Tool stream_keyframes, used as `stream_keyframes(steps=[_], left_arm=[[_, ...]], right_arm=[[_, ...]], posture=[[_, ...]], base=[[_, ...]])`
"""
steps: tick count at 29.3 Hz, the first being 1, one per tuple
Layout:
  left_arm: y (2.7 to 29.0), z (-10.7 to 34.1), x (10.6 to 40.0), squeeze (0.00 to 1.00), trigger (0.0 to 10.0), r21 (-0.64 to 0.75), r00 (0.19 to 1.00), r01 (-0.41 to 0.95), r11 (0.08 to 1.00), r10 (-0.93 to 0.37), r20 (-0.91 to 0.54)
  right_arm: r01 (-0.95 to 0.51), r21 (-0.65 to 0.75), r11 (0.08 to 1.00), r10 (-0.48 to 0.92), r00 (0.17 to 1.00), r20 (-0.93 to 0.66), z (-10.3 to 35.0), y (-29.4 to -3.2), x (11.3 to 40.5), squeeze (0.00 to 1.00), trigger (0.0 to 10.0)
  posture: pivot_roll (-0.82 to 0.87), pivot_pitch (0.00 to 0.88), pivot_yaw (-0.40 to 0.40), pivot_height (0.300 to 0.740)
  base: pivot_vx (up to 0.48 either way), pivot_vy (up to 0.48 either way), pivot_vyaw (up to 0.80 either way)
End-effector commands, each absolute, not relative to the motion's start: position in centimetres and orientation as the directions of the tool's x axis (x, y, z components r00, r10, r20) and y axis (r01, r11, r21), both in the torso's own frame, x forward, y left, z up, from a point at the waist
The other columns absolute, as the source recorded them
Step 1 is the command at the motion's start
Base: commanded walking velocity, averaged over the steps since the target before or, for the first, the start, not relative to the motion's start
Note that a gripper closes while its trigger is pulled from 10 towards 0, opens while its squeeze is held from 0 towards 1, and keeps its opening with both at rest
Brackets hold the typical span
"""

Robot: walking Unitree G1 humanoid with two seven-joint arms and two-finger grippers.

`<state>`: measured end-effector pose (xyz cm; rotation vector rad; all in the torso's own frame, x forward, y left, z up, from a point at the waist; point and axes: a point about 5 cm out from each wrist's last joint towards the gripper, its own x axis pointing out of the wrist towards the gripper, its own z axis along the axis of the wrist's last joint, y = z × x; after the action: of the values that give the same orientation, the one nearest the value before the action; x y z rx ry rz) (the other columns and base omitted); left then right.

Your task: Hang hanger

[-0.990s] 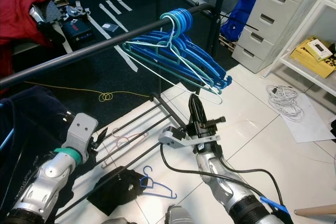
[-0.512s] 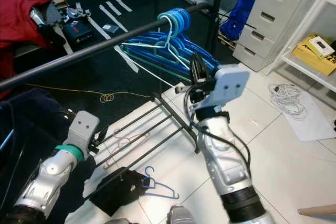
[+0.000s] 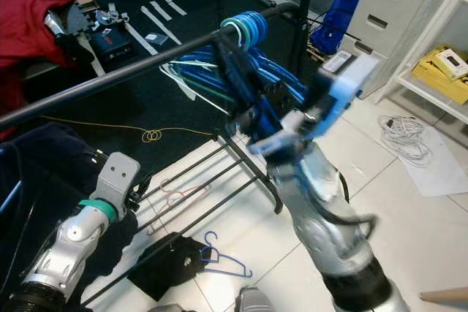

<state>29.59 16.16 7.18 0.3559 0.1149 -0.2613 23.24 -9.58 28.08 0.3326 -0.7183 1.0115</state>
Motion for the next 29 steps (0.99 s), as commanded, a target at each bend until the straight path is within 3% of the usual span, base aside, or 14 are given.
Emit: stream_keyframes(steps=[1,5,19,20,21,22,29], left_arm=[[16.5,6.6,29.3,0.00,10.0,0.323,0.958,0.273,0.906,-0.225,-0.181],[16.5,6.5,29.4,0.00,10.0,0.324,0.958,0.274,0.906,-0.225,-0.180],[16.4,6.5,29.6,0.00,10.0,0.320,0.958,0.273,0.907,-0.228,-0.173],[16.3,6.5,29.6,0.00,10.0,0.319,0.958,0.273,0.907,-0.228,-0.173],[16.3,6.5,29.6,0.00,10.0,0.319,0.958,0.273,0.907,-0.228,-0.173],[16.3,6.5,29.6,0.00,10.0,0.319,0.958,0.273,0.908,-0.228,-0.172],[16.2,6.4,29.6,0.00,10.0,0.318,0.958,0.273,0.908,-0.228,-0.171]], right_arm=[[-0.917,-0.077,0.392,0.693,0.240,0.680,28.2,-9.6,22.2,0.00,10.0],[-0.937,-0.106,0.331,0.730,0.183,0.658,28.2,-9.7,21.7,0.00,10.0],[-0.930,-0.168,0.328,0.791,0.173,0.587,28.2,-10.0,21.8,0.01,10.0],[-0.935,-0.164,0.313,0.797,0.165,0.581,28.3,-10.1,21.8,0.52,10.0],[-0.935,-0.164,0.313,0.797,0.165,0.581,28.3,-10.1,21.8,0.52,10.0],[-0.940,-0.156,0.303,0.798,0.160,0.581,28.3,-10.3,21.8,1.00,10.0],[-0.948,-0.141,0.285,0.792,0.150,0.592,28.5,-10.8,21.8,1.00,10.0]], posture=[[-0.10,0.037,0.128,0.740],[-0.10,0.035,0.131,0.740],[-0.10,0.029,0.128,0.740],[-0.10,0.029,0.128,0.740],[-0.10,0.029,0.128,0.740],[-0.10,0.029,0.128,0.740],[-0.10,0.030,0.127,0.740]], base=[[0.000,0.000,0.00],[0.000,0.000,0.00],[0.000,0.000,0.00],[0.000,0.000,0.00],[0.000,0.000,0.00],[0.000,0.000,0.00],[0.000,0.000,0.00]])
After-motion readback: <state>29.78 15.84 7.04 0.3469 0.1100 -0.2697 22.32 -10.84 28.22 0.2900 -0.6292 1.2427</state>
